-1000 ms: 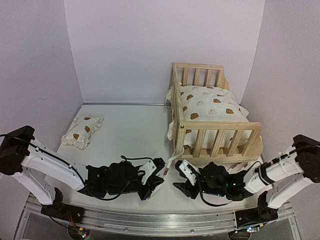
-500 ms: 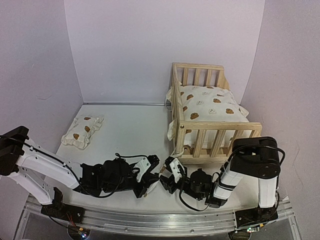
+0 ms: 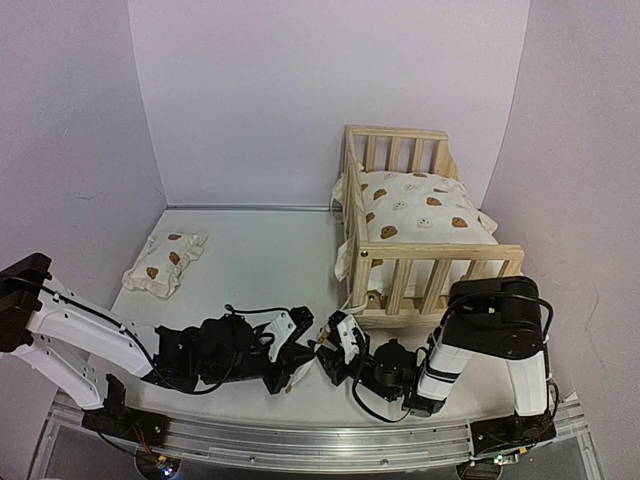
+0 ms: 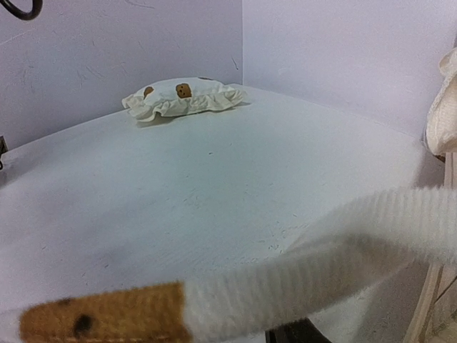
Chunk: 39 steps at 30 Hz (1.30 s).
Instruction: Set up the pet bed
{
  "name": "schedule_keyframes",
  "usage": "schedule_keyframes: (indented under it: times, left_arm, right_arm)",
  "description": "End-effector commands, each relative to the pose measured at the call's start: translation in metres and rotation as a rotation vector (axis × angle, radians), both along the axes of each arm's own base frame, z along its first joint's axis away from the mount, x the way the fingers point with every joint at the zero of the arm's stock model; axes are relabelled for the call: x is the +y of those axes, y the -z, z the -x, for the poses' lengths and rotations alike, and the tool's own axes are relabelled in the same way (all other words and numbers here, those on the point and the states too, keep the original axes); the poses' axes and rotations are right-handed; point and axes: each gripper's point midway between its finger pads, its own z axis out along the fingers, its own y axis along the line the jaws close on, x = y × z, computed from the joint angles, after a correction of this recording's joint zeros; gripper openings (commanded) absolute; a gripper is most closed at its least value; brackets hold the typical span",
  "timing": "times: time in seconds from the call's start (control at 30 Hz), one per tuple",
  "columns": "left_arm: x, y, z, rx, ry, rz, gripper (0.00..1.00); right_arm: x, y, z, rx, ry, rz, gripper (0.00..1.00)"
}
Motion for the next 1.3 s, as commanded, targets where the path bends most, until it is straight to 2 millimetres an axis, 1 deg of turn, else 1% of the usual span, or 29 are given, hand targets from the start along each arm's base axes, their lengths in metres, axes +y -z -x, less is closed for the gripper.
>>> schedule_keyframes:
  times: [0.0, 0.1, 0.13, 0.2, 0.27, 0.3, 0.37, 0.4, 0.43, 0.53, 0.57, 0.6, 0.63, 0.7, 0.73, 0.83, 0.87, 0.9, 0.93, 0.97, 1.0, 1.03, 1.07, 1.2, 1.27]
  left_arm:
    - [0.004, -0.012, 0.002, 0.009, 0.002, 0.04, 0.0]
    - [0.006, -0.01, 0.002, 0.01, -0.002, 0.035, 0.0]
    - [0.006, -0.01, 0.002, 0.01, -0.003, 0.034, 0.0]
    - [0.005, -0.01, 0.002, 0.01, 0.0, 0.034, 0.0]
    - [0.003, -0.01, 0.002, 0.012, 0.003, 0.033, 0.0]
    - [0.002, -0.009, 0.002, 0.013, 0.005, 0.029, 0.0]
    - [0.001, -0.006, 0.003, 0.013, 0.01, 0.022, 0.0]
    - [0.0, -0.004, 0.003, 0.013, 0.017, 0.015, 0.0]
    - [-0.002, -0.001, 0.005, 0.015, 0.033, 0.006, 0.0]
    - [-0.01, 0.01, 0.01, 0.035, 0.075, -0.023, 0.0]
    - [-0.012, 0.015, 0.011, 0.042, 0.084, -0.033, 0.0]
    - [-0.016, 0.018, 0.012, 0.05, 0.093, -0.039, 0.0]
    - [-0.019, 0.021, 0.013, 0.058, 0.101, -0.045, 0.0]
    - [-0.025, 0.022, 0.015, 0.077, 0.122, -0.044, 0.0]
    - [-0.027, 0.023, 0.016, 0.088, 0.13, -0.042, 0.0]
    - [-0.035, 0.022, 0.022, 0.11, 0.171, -0.034, 0.0]
    - [-0.036, 0.021, 0.022, 0.118, 0.174, -0.03, 0.03]
    - [-0.036, 0.018, 0.02, 0.126, 0.171, -0.02, 0.11]
    - [-0.034, 0.015, 0.015, 0.135, 0.154, -0.006, 0.22]
    - [-0.033, 0.011, 0.009, 0.147, 0.133, 0.01, 0.32]
    - [-0.032, 0.005, 0.003, 0.163, 0.121, 0.032, 0.39]
    - [-0.03, 0.001, -0.006, 0.175, 0.102, 0.052, 0.44]
    - [-0.028, -0.006, -0.02, 0.186, 0.064, 0.078, 0.48]
    - [-0.03, -0.025, -0.055, 0.218, 0.009, 0.168, 0.51]
    - [-0.037, -0.032, -0.066, 0.188, 0.005, 0.18, 0.51]
  right_arm:
    - [0.002, -0.015, -0.005, -0.01, 0.029, -0.082, 0.37]
    - [-0.003, -0.013, -0.006, 0.003, 0.046, -0.078, 0.31]
    - [-0.003, -0.013, -0.005, 0.001, 0.043, -0.077, 0.27]
    - [-0.002, -0.015, -0.003, -0.003, 0.026, -0.077, 0.18]
    - [-0.003, -0.016, -0.002, -0.003, 0.023, -0.079, 0.04]
    - [-0.005, -0.021, -0.001, -0.005, 0.023, -0.085, 0.0]
    - [-0.02, -0.027, 0.003, 0.017, 0.03, -0.1, 0.0]
    - [-0.029, -0.031, 0.007, 0.033, 0.028, -0.108, 0.0]
    - [-0.042, -0.031, 0.011, 0.061, 0.032, -0.102, 0.0]
    - [-0.071, -0.019, 0.024, 0.167, 0.04, -0.052, 0.0]
    - [-0.079, -0.019, 0.027, 0.206, 0.038, -0.059, 0.0]
    - [-0.082, -0.02, 0.031, 0.247, 0.014, -0.061, 0.0]
    - [-0.083, -0.017, 0.034, 0.295, -0.01, -0.036, 0.0]
    - [-0.077, -0.014, 0.033, 0.344, -0.016, 0.068, 0.0]
    - [-0.079, -0.015, 0.032, 0.336, -0.011, 0.099, 0.0]
    - [-0.092, -0.026, 0.025, 0.292, 0.034, 0.116, 0.0]
    - [-0.093, -0.027, 0.021, 0.291, 0.035, 0.129, 0.0]
    - [-0.093, -0.027, 0.019, 0.29, 0.035, 0.143, 0.0]
    - [-0.093, -0.027, 0.018, 0.283, 0.033, 0.155, 0.0]
    - [-0.092, -0.027, 0.018, 0.275, 0.024, 0.163, 0.0]
    - [-0.09, -0.028, 0.019, 0.267, 0.013, 0.171, 0.0]
    - [-0.089, -0.028, 0.019, 0.259, 0.004, 0.178, 0.0]
    - [-0.089, -0.029, 0.018, 0.254, 0.005, 0.182, 0.0]
    - [-0.085, -0.035, 0.017, 0.236, -0.011, 0.178, 0.0]
    - [-0.083, -0.036, 0.018, 0.234, -0.017, 0.179, 0.0]
